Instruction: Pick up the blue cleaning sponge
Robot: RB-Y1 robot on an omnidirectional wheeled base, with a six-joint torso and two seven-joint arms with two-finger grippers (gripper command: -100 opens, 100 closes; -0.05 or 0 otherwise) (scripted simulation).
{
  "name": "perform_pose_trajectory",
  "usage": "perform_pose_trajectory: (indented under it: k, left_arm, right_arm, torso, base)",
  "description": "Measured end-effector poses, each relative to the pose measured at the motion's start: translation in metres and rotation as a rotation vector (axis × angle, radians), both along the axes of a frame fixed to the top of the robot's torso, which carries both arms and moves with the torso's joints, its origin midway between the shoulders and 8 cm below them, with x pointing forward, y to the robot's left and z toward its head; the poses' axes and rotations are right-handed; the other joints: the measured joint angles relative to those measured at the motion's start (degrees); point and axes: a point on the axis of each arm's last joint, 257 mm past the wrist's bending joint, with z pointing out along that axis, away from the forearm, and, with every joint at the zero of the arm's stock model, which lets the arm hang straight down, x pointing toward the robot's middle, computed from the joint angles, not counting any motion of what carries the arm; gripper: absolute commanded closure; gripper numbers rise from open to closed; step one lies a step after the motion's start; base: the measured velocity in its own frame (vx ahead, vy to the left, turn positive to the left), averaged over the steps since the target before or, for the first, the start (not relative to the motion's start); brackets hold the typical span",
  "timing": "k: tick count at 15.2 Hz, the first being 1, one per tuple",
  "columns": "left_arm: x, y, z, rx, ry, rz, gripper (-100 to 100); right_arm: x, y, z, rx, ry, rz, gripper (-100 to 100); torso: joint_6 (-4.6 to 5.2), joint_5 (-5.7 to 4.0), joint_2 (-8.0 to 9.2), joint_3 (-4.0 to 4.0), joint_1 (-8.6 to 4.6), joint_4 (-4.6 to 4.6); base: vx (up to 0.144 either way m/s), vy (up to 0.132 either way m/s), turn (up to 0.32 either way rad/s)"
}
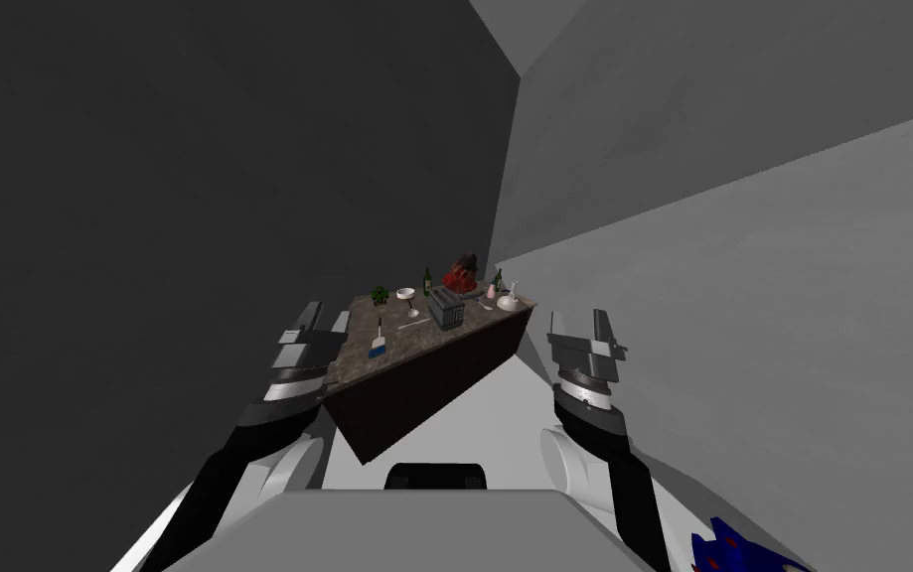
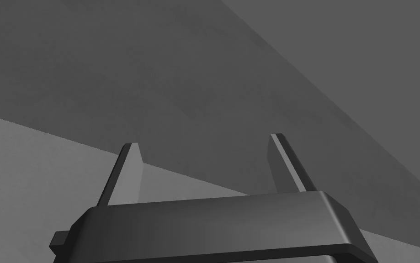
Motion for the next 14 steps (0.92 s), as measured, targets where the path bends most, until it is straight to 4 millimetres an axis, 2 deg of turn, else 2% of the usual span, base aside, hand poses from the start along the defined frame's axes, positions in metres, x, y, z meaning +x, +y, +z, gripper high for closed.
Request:
perform_pose_trajectory:
  k: [7, 14]
  left_arm:
    - [0.023, 0.005, -0.02, 0.036, 0.116, -0.029, -100]
    - [0.043, 0.019, -0.043, 0.024, 0.235, -0.027, -100]
  right_arm:
    - [0.0, 0.0, 0.0, 0.0, 0.0, 0.0, 0]
    - [0.0, 0.0, 0.0, 0.0, 0.0, 0.0, 0]
  torso:
    - [0.01, 0.0, -0.04, -0.02, 0.01, -0.01]
    - [0.02, 0.0, -0.04, -0.02, 0.0, -0.01]
  base:
    - [0.006, -0.001, -0.075]
    - [0.006, -0.001, -0.069]
